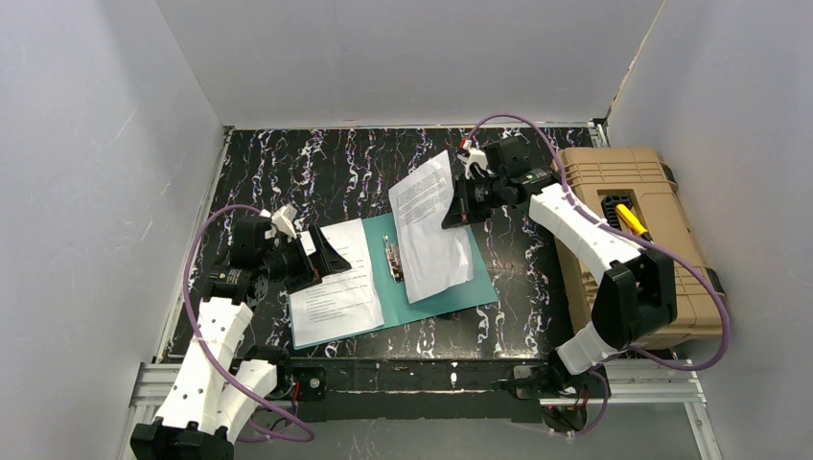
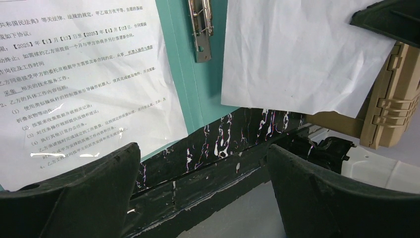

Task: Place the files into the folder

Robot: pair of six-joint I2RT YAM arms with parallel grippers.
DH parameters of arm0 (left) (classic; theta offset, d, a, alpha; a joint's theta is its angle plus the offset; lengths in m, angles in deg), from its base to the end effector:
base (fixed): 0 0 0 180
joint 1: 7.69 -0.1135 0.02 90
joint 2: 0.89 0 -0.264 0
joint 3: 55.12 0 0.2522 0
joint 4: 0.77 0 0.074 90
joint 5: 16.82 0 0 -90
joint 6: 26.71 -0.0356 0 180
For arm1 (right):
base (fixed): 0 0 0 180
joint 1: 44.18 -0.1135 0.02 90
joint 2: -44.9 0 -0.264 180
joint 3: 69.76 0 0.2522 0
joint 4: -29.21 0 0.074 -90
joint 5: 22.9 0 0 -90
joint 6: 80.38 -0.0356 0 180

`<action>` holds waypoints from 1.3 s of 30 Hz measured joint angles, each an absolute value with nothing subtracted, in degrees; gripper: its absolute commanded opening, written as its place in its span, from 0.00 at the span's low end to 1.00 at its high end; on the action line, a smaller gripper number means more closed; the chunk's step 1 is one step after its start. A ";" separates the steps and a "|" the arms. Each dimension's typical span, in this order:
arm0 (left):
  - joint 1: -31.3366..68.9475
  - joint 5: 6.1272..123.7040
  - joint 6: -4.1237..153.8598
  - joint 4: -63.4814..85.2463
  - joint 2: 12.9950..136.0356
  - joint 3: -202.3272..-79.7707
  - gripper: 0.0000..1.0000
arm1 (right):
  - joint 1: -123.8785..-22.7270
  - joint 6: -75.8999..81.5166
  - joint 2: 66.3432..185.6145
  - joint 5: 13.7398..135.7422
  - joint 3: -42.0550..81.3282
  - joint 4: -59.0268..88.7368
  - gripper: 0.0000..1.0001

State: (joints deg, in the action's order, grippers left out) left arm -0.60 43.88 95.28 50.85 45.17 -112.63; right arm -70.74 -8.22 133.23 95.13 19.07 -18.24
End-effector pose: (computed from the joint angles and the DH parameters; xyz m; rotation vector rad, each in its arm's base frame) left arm 0.1609 -0.0376 0.2859 -0.2251 2.3268 -0.9322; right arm 0.2935 0.1654 0.3025 -0.4293 2.4389 0.9368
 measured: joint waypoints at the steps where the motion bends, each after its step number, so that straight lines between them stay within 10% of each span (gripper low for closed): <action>1: -0.58 43.88 95.19 50.68 45.19 -112.63 0.98 | -70.72 -8.38 133.80 95.35 19.07 -17.89 0.01; 39: -0.01 43.44 94.34 49.43 44.60 -112.32 0.98 | -69.30 -8.40 140.16 96.90 18.00 -16.06 0.01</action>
State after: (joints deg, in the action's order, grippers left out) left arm -0.01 43.44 94.34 49.43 44.60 -112.32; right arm -69.30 -8.40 140.16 96.90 18.00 -16.06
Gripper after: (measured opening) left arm 0.981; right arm 0.030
